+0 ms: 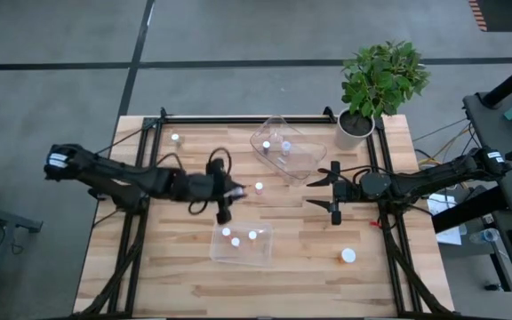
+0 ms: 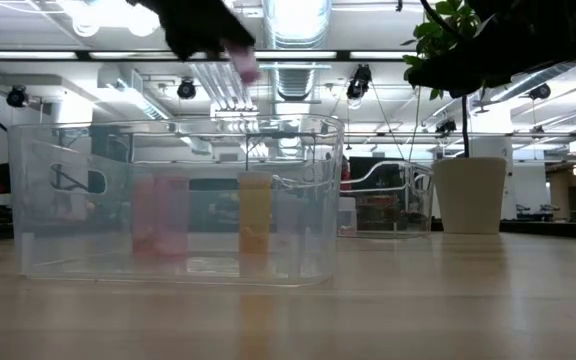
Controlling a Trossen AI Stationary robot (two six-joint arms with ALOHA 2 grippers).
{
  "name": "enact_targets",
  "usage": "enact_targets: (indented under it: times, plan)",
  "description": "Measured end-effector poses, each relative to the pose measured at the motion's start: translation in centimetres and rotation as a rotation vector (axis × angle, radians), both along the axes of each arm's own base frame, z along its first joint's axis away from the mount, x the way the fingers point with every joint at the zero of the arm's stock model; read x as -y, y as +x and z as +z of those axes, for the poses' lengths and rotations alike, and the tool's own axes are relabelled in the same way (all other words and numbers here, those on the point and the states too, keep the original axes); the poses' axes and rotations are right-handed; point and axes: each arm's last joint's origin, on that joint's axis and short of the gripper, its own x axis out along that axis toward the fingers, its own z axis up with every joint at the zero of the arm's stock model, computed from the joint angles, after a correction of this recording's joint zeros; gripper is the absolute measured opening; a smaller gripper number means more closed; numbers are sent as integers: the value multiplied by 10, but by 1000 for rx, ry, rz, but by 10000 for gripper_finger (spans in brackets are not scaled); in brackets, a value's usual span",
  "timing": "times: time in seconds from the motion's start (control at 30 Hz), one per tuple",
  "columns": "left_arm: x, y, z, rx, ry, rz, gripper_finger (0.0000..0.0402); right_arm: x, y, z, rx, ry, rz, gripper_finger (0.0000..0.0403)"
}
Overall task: Pick and place medicine bottles into bin by pill shape (circle, oval)
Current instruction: Put the left purple tablet bottle into the bottom transparent bin
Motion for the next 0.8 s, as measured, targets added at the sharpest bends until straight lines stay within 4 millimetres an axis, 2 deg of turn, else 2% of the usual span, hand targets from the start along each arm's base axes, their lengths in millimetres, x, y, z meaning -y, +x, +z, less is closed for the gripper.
enact_targets:
  times: [0.07,0.2,0.33,0.53,0.67,0.8]
  plan:
    - [15,4,8,27,-24,-36,81,0,0,0,0,0,0,209]
    - [37,11,10,10,-74,-71,81,0,0,0,0,0,0,209]
    - [52,22,-4,-166,-93,-55,81,0,1,0,-1,5,-1,209]
    - [79,45,-28,-388,-22,-114,81,0,2,-2,-7,6,-1,209]
    - [93,55,-26,-455,-2,-141,81,0,2,-2,-7,8,-2,209]
    - [105,62,-21,-409,-24,-179,81,0,2,-2,-7,7,-2,209]
